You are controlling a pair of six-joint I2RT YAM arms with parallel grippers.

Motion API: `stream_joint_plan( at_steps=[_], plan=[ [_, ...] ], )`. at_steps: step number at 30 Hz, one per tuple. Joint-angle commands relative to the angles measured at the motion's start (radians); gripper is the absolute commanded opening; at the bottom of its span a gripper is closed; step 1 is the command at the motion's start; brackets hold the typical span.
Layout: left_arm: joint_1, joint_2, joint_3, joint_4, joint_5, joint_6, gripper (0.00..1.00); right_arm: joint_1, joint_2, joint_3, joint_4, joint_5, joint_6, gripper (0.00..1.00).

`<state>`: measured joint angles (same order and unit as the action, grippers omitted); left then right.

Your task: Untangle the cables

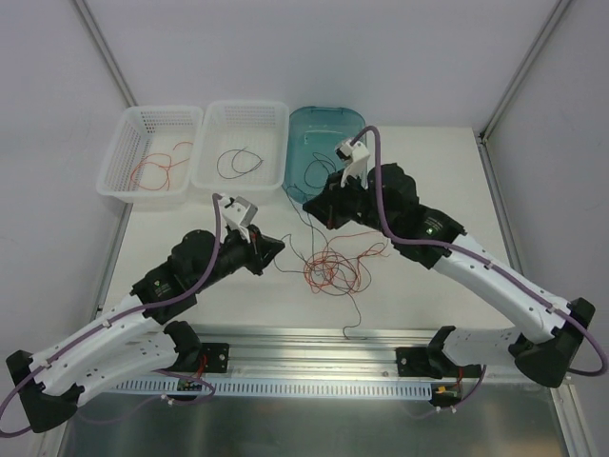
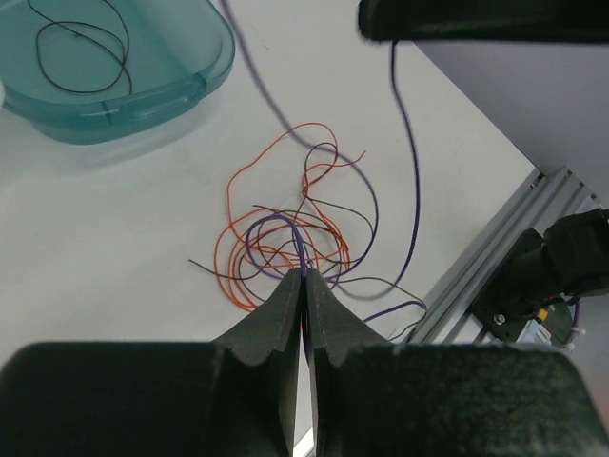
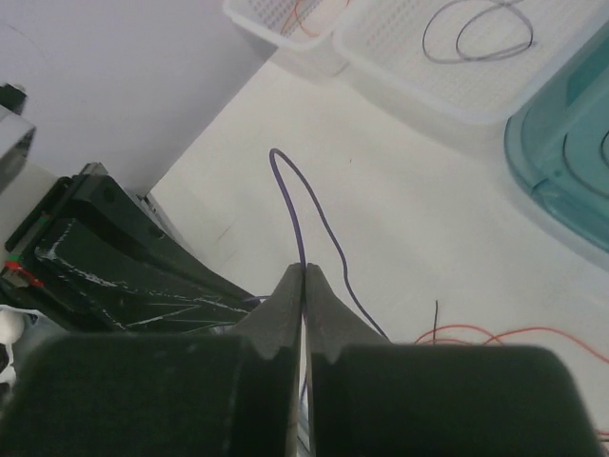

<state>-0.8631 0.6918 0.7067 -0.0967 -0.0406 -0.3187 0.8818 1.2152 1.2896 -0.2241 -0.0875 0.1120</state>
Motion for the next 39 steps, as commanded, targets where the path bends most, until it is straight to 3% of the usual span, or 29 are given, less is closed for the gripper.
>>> stream_joint_plan(
  at_steps=[1, 15, 25, 30, 39],
  plan=[
    [0.003, 0.031, -0.049, 0.192, 0.082, -0.023, 0.05, 0.006, 0.035, -0.071, 0.101, -0.081, 0.098, 0.01],
    [0.003, 0.158, -0.164, 0.315, 0.064, -0.128, 0.14, 0.066, 0.141, -0.153, 0.172, -0.101, 0.133, 0.01],
    [0.003, -0.066, -0.314, 0.324, 0.005, -0.221, 0.18, 0.066, 0.184, -0.181, 0.175, -0.063, 0.117, 0.01],
    [0.003, -0.098, -0.351, 0.325, -0.027, -0.24, 0.18, 0.066, 0.202, -0.179, 0.177, -0.072, 0.121, 0.01],
    [0.003, -0.049, -0.355, 0.374, 0.015, -0.249, 0.32, 0.072, 0.211, -0.173, 0.186, -0.09, 0.132, 0.01]
  ],
)
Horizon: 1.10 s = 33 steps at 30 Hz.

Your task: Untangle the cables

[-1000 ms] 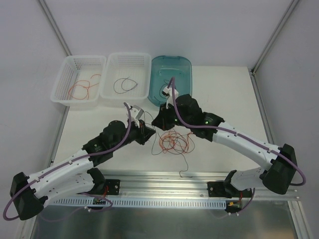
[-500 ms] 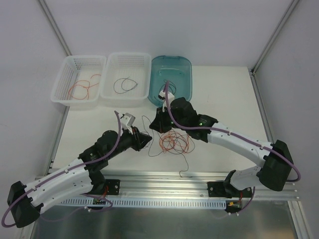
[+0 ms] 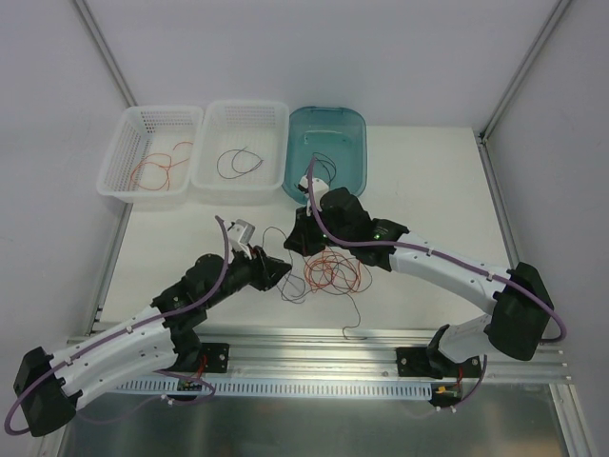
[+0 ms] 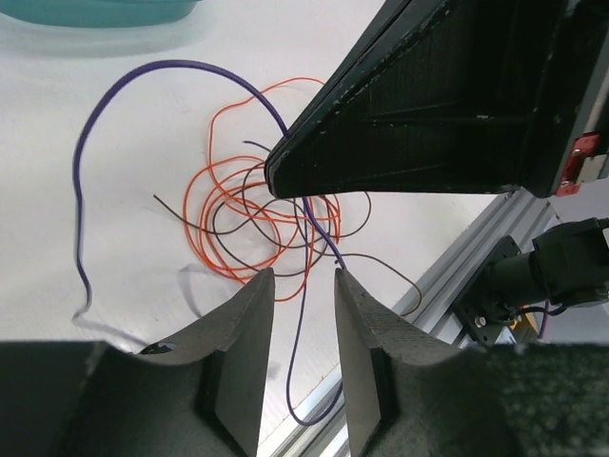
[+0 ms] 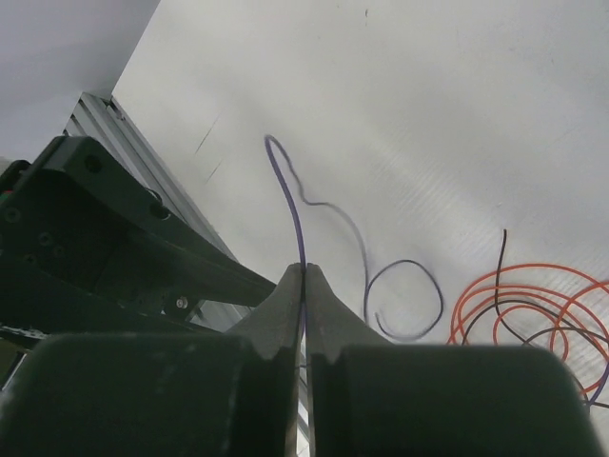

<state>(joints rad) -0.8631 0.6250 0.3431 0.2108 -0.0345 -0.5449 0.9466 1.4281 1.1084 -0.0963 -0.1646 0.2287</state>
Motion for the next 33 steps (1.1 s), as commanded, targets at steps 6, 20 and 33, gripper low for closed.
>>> stream_joint_plan(
  at_steps=[6, 20, 33],
  plan=[
    [0.003, 0.082, 0.034, 0.096, 0.067, -0.024, 0.34, 0.009, 0.0, 0.016, 0.049, -0.007, 0.006, 0.01],
    [0.003, -0.109, -0.03, 0.027, -0.005, -0.072, 0.63, 0.009, 0.003, 0.001, 0.029, 0.04, -0.022, 0.01],
    [-0.001, 0.112, 0.025, 0.024, 0.137, -0.067, 0.71, 0.008, -0.009, 0.007, 0.029, 0.037, -0.014, 0.01]
  ],
)
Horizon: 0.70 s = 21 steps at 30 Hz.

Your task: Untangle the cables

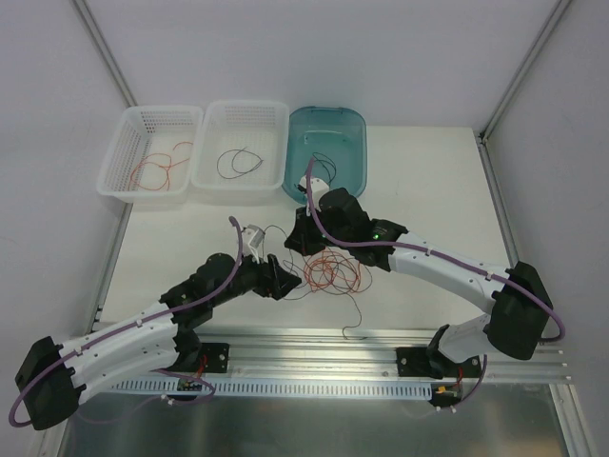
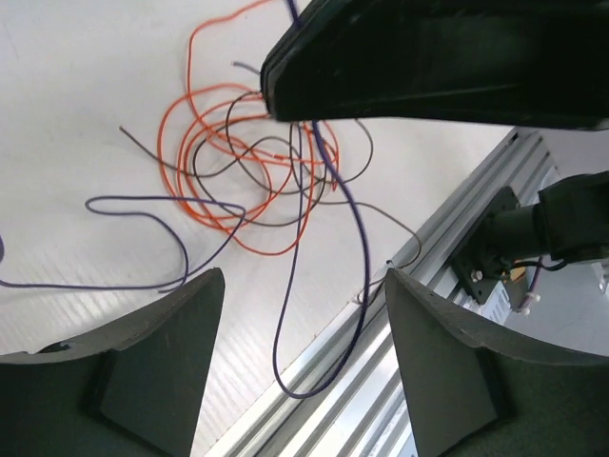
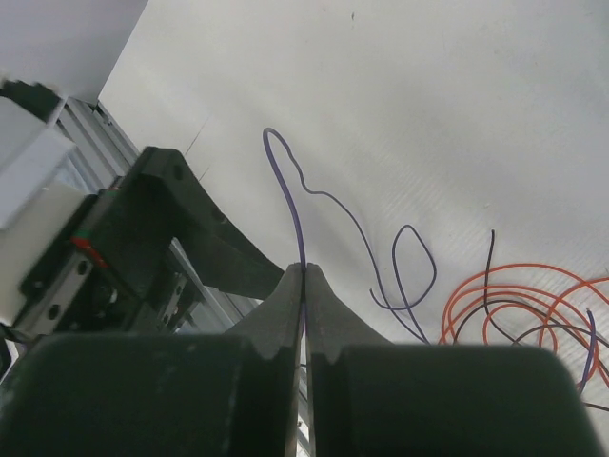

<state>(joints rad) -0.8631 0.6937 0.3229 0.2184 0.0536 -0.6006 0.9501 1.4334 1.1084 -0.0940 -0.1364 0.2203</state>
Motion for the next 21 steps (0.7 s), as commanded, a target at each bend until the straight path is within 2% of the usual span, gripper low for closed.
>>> stream_joint_plan(
  at_steps=[1, 3, 4, 6, 7, 8, 10, 12, 15, 16, 21],
  plan=[
    [-0.002, 0.058, 0.053, 0.016, 0.06, -0.011, 0.68, 0.006, -0.016, 0.005, 0.028, 0.011, -0.009, 0.01],
    [-0.013, 0.087, 0.076, 0.018, 0.089, -0.004, 0.59, 0.006, -0.018, 0.002, 0.023, 0.017, -0.01, 0.01],
    [-0.016, 0.093, 0.082, 0.016, 0.094, 0.002, 0.4, 0.006, -0.019, 0.001, 0.02, 0.023, -0.013, 0.01],
    [-0.019, 0.087, 0.094, 0.015, 0.104, 0.021, 0.16, 0.006, -0.018, -0.004, 0.017, 0.027, -0.015, 0.01],
    [-0.019, 0.079, 0.097, 0.01, 0.101, 0.027, 0.0, 0.006, -0.018, -0.005, 0.016, 0.031, -0.015, 0.02],
    [-0.019, 0.072, 0.105, -0.02, 0.091, 0.038, 0.0, 0.006, -0.018, -0.008, 0.014, 0.035, -0.016, 0.04],
    [-0.019, 0.038, 0.125, -0.072, 0.034, 0.057, 0.0, 0.003, -0.03, -0.027, -0.004, 0.059, -0.018, 0.19],
    [-0.017, 0.014, 0.174, -0.2, -0.045, 0.087, 0.0, 0.003, -0.054, -0.045, -0.025, 0.084, -0.027, 0.35],
    [-0.016, 0.007, 0.269, -0.379, -0.122, 0.13, 0.0, -0.001, -0.08, -0.085, -0.058, 0.13, -0.045, 0.48],
    [-0.016, 0.006, 0.289, -0.402, -0.139, 0.143, 0.0, -0.001, -0.096, -0.096, -0.067, 0.189, -0.052, 0.48],
    [-0.016, 0.001, 0.392, -0.47, -0.146, 0.191, 0.0, -0.002, -0.079, -0.156, -0.113, 0.244, -0.068, 0.5]
  ],
)
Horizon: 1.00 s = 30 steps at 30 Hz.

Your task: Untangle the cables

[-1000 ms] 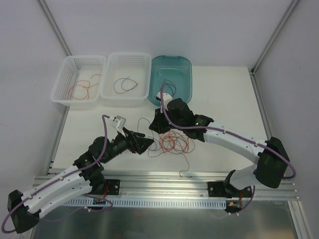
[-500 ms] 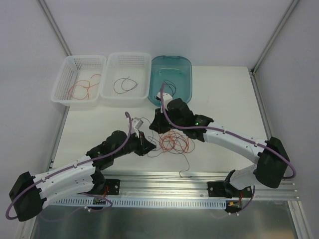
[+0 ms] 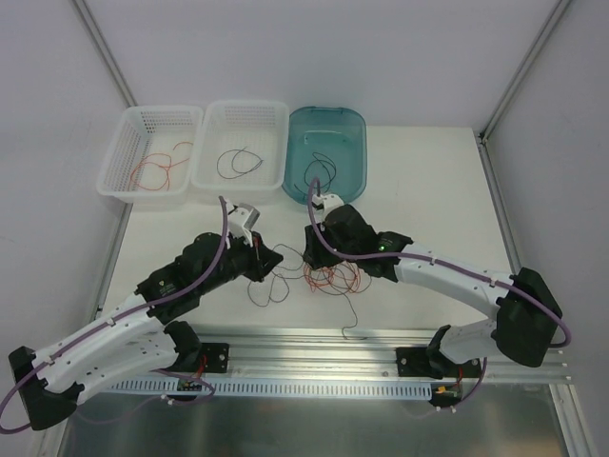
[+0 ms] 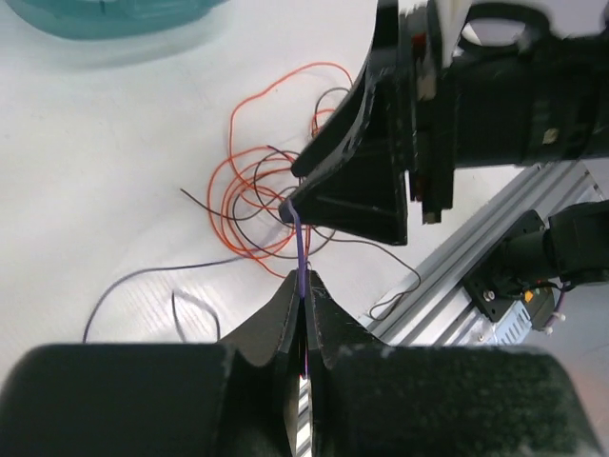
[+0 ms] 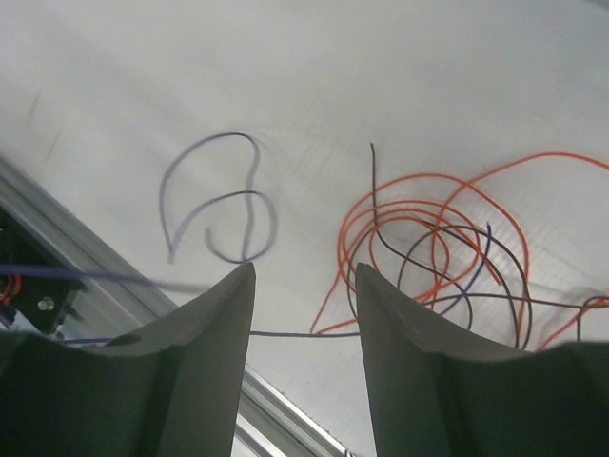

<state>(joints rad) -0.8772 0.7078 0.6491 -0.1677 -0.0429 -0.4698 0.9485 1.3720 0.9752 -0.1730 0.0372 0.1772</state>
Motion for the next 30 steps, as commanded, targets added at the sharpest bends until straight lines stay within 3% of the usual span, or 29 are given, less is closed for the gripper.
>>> stream_joint_plan(
  at_steps=[1, 8, 11, 12, 17, 25, 29, 30],
  plan=[
    [-0.002, -0.013, 0.078, -0.096, -0.051, 0.066, 0.0, -0.001, -0.007, -0.029, -0.037, 0.07, -0.022, 0.5],
    [-0.002, -0.019, 0.24, -0.231, -0.135, 0.143, 0.0, -0.008, 0.082, -0.084, -0.062, 0.122, -0.01, 0.45],
    [0.0, -0.036, 0.311, -0.298, -0.193, 0.171, 0.0, -0.033, 0.101, -0.115, -0.08, 0.148, -0.005, 0.36],
    [0.0, -0.066, 0.355, -0.338, -0.248, 0.187, 0.0, -0.057, 0.102, -0.144, -0.089, 0.158, -0.002, 0.24],
    [0.0, -0.094, 0.431, -0.388, -0.302, 0.22, 0.0, -0.109, 0.09, -0.181, -0.106, 0.196, -0.007, 0.09],
    [0.0, -0.077, 0.512, -0.438, -0.388, 0.267, 0.0, -0.194, 0.03, -0.221, -0.149, 0.224, -0.011, 0.1],
    [0.0, -0.024, 0.534, -0.437, -0.384, 0.281, 0.0, -0.191, -0.06, -0.233, -0.141, 0.211, -0.038, 0.2],
    [0.0, 0.007, 0.54, -0.437, -0.384, 0.281, 0.0, -0.192, -0.106, -0.237, -0.135, 0.205, -0.041, 0.27]
  ],
)
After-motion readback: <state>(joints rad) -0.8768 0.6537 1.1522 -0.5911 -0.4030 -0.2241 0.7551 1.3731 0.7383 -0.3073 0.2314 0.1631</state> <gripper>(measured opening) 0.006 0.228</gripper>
